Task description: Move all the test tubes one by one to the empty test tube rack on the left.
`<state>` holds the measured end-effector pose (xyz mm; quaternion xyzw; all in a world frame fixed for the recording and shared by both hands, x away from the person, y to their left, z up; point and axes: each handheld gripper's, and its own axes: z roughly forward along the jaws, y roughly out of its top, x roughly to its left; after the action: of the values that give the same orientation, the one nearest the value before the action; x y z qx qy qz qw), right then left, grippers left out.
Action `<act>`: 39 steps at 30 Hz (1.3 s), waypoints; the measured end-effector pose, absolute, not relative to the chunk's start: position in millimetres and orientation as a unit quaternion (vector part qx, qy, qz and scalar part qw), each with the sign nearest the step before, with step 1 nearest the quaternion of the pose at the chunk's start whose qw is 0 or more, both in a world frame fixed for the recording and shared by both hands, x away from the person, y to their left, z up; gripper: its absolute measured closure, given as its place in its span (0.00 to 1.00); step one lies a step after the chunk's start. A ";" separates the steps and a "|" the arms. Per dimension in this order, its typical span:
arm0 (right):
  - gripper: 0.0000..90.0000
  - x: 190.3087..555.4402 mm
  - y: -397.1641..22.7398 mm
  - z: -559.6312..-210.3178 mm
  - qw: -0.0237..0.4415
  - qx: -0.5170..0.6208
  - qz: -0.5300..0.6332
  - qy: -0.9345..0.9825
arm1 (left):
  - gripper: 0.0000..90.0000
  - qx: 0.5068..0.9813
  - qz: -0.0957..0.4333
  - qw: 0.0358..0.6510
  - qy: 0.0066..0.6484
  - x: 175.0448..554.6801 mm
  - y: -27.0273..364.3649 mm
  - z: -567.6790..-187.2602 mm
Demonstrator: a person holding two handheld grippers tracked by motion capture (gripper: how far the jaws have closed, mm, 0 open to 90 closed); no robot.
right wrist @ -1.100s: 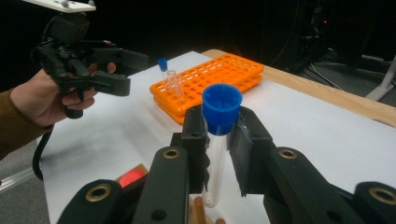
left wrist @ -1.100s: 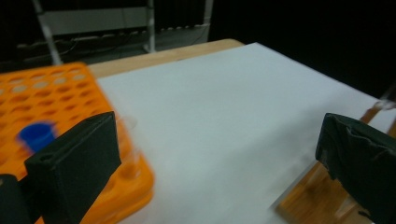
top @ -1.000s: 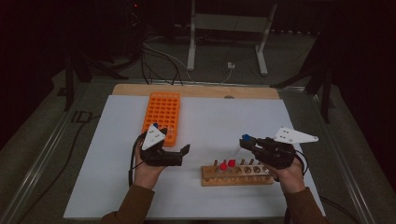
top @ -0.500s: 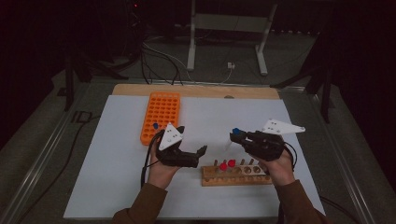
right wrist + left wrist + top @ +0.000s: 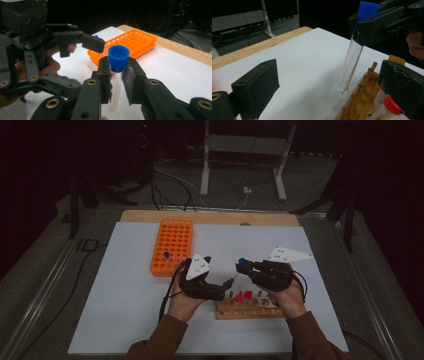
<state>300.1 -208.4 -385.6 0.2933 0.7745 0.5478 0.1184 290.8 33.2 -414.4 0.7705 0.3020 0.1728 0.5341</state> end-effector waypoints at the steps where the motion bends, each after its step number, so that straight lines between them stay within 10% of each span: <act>1: 0.85 300.3 -206.8 -385.4 0.117 0.293 0.548 0.774 | 0.04 0.772 0.172 0.532 0.301 291.2 31.4 -414.6; 24: 0.85 302.0 -190.8 -386.5 0.107 0.286 0.542 0.783 | 0.86 0.789 0.167 0.531 0.262 287.3 19.4 -417.5; 39: 0.21 298.7 -204.2 -384.5 0.134 0.307 0.552 0.764 | 0.86 0.776 0.173 0.530 0.294 291.6 36.2 -422.8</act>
<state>298.7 -204.2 -384.5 0.3068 0.7636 0.5521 0.1337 291.6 36.2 -422.8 0.7760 0.2941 0.1731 0.5304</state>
